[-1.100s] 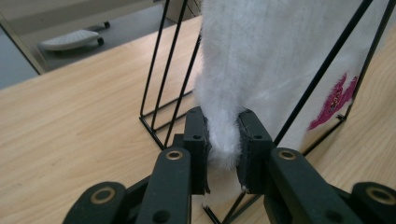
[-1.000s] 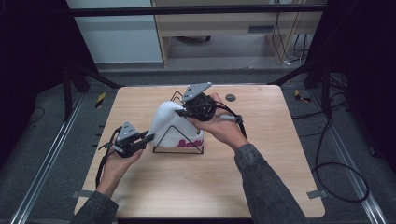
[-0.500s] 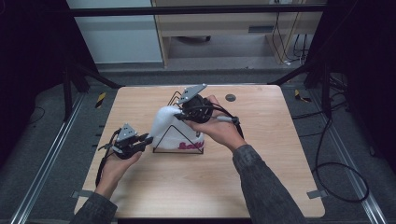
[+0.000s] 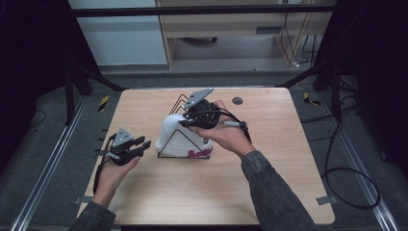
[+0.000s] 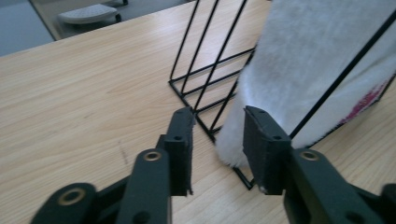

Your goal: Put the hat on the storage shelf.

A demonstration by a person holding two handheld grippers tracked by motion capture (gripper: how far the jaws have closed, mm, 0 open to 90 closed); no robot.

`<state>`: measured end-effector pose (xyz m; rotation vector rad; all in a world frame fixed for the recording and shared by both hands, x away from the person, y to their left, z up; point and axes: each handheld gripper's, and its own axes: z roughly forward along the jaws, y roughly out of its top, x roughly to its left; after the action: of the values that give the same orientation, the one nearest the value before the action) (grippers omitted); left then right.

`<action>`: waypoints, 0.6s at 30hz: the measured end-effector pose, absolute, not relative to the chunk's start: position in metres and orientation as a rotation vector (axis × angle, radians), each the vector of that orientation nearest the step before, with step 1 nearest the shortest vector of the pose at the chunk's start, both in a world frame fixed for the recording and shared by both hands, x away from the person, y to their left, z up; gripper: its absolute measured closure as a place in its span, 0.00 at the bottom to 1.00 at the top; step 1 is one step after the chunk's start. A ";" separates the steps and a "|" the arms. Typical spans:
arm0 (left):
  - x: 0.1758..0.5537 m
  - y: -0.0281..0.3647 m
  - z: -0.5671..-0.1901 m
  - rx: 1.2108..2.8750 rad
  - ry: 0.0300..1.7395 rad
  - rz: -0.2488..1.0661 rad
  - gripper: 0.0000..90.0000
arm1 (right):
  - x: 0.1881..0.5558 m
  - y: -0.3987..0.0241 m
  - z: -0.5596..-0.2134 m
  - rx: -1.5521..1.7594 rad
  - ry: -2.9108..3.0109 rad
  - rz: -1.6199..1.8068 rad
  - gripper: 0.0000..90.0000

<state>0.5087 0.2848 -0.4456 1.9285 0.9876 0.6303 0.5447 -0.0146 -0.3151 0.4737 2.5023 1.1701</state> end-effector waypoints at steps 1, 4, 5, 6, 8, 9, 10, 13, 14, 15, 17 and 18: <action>0.508 0.286 -0.445 1.932 0.999 0.635 0.64 | 0.544 -0.016 -0.314 0.476 2.502 1.174 0.75; 0.508 0.291 -0.446 1.940 1.038 0.647 0.50 | 0.541 -0.018 -0.312 0.487 2.497 1.178 0.71; 0.508 0.293 -0.447 1.940 1.050 0.642 0.50 | 0.541 -0.018 -0.312 0.487 2.497 1.178 0.71; 0.508 0.295 -0.448 1.944 1.063 0.640 0.46 | 0.540 -0.018 -0.311 0.486 2.495 1.180 0.71; 0.508 0.298 -0.452 1.951 1.089 0.632 0.37 | 0.538 -0.019 -0.309 0.493 2.491 1.183 0.70; 0.508 0.298 -0.452 1.951 1.089 0.632 0.35 | 0.538 -0.019 -0.309 0.493 2.491 1.183 0.70; 0.508 0.299 -0.454 1.958 1.096 0.631 0.35 | 0.537 -0.020 -0.309 0.491 2.490 1.183 0.70; 0.507 0.300 -0.458 1.964 1.113 0.627 0.29 | 0.537 -0.020 -0.308 0.492 2.491 1.185 0.69; 0.507 0.301 -0.460 1.968 1.117 0.624 0.27 | 0.537 -0.020 -0.308 0.491 2.492 1.183 0.69; 0.506 0.301 -0.461 1.969 1.123 0.622 0.25 | 0.536 -0.020 -0.308 0.492 2.491 1.181 0.69; 0.506 0.302 -0.464 1.976 1.127 0.623 0.23 | 0.536 -0.020 -0.308 0.493 2.490 1.180 0.68; 0.505 0.302 -0.465 1.974 1.133 0.617 0.20 | 0.535 -0.020 -0.308 0.493 2.489 1.180 0.67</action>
<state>0.5052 0.3024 -0.4653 1.9744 1.1331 0.6168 0.5351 -0.0201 -0.3077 0.4925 2.4895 1.1796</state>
